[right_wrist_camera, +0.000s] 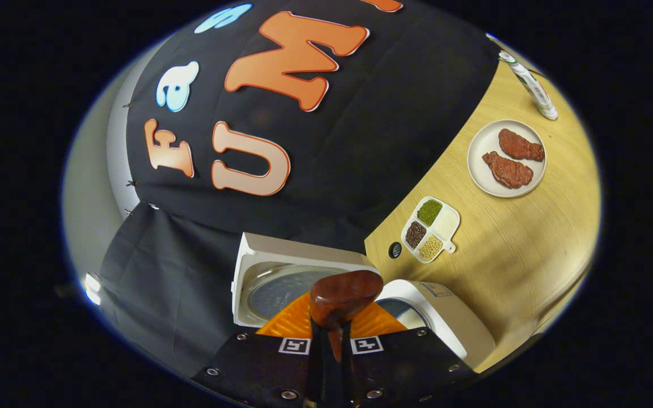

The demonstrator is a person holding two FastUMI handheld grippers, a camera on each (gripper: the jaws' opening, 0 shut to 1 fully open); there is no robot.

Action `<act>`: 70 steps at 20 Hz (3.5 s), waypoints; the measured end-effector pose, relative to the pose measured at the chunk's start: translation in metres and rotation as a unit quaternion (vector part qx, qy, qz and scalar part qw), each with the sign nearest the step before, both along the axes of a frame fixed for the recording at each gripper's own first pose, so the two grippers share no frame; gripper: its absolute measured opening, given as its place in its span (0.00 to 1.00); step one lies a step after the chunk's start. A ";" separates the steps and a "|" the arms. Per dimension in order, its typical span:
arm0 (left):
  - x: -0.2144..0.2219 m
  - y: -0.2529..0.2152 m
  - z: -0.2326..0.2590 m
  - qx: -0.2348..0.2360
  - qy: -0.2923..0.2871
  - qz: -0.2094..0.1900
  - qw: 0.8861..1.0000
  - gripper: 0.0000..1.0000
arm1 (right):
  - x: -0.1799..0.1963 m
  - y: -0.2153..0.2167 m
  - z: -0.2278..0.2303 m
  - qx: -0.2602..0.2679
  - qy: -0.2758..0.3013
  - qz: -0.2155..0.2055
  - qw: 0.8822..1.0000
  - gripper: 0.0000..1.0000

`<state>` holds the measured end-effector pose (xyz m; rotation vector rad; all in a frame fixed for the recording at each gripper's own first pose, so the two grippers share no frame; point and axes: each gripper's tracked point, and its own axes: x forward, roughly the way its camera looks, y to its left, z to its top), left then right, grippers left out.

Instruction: Close the left gripper, press the button to open the rice cooker; take a wooden spoon from the chopstick holder with the right hand, scoop a spoonful of rice and pour it into the rice cooker, then put the wooden spoon back into the chopstick holder.

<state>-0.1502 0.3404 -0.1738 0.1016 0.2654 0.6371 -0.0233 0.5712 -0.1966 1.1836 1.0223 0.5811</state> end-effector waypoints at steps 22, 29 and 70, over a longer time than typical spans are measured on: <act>0.014 0.021 -0.019 -0.015 0.017 -0.032 0.999 0.97 | 0.002 0.027 0.050 -0.215 -0.338 0.050 0.915 0.12; 0.017 0.017 -0.022 -0.009 0.023 -0.041 0.999 0.97 | -0.006 0.029 0.077 -0.257 -0.451 0.073 0.852 0.12; 0.099 -0.212 0.001 0.007 0.011 -0.112 0.994 0.94 | -0.014 -0.438 -0.092 -0.388 -0.254 -0.048 0.884 0.12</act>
